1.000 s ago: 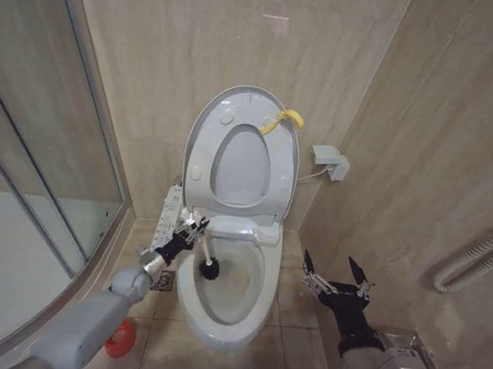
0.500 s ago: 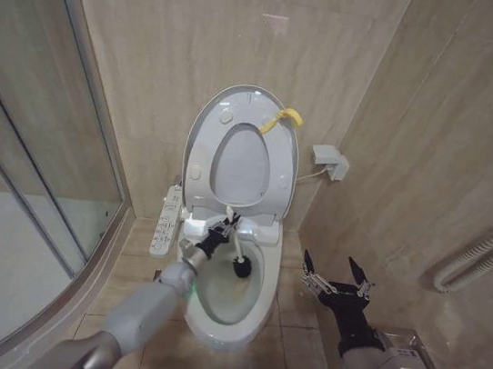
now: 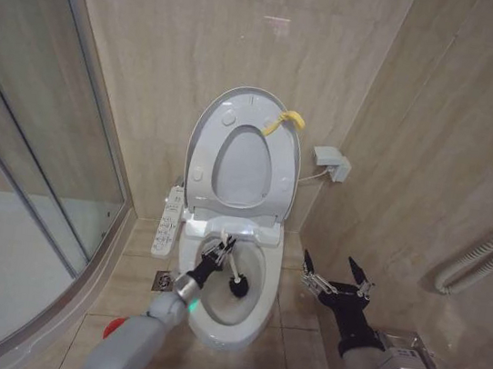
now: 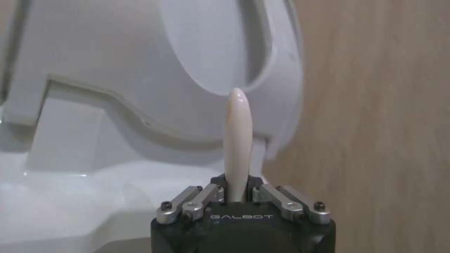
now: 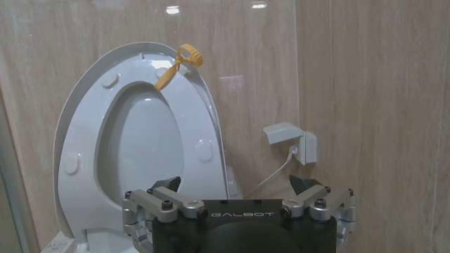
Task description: Open the toilet lid, clean the toilet bowl with a toilet brush, close the toilet lid, and flush.
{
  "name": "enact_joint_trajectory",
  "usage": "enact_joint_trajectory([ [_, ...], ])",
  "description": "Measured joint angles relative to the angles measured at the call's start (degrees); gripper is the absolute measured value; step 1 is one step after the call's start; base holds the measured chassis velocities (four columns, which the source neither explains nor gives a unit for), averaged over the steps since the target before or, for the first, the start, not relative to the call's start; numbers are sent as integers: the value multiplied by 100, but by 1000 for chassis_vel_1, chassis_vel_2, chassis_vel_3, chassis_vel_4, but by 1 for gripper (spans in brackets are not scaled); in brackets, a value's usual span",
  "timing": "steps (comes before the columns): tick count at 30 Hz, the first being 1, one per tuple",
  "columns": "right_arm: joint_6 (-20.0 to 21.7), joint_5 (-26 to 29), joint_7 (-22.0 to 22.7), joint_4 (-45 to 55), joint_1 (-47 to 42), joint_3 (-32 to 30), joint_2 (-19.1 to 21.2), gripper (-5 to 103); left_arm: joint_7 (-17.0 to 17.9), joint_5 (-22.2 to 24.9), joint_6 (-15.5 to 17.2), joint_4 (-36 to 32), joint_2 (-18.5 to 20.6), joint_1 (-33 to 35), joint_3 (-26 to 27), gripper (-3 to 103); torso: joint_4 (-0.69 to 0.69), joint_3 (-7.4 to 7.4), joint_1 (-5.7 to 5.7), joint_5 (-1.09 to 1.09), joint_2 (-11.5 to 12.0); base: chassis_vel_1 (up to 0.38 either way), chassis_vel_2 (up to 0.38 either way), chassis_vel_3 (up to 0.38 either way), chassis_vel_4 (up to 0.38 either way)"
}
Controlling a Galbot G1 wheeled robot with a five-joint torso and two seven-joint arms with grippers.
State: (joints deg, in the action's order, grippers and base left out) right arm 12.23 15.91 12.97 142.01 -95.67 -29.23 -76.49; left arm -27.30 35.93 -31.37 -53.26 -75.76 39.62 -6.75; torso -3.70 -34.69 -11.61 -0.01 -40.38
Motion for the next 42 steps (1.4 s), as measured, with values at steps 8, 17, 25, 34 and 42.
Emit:
enact_joint_trajectory([
  [8,0,0,-1,0,0,0,0,100,-269,-823,-163,19,129,-298,222,17,1,-1,-3,0,3,0,0,0,0],
  [17,0,0,-1,0,0,0,0,100,165,354,-198,155,-320,-297,69,17,1,0,-2,1,3,0,0,0,0],
  [25,0,0,-1,0,0,0,0,100,9,-734,-264,127,-189,-72,101,17,4,1,-1,1,1,0,0,0,0],
  [34,0,0,-1,0,0,0,0,100,182,-446,-361,33,-23,-299,144,17,4,0,-2,2,2,0,0,0,0],
  [42,0,0,-1,0,0,0,0,100,607,1006,-68,-420,-309,24,-36,17,2,0,-2,3,1,0,0,0,0],
])
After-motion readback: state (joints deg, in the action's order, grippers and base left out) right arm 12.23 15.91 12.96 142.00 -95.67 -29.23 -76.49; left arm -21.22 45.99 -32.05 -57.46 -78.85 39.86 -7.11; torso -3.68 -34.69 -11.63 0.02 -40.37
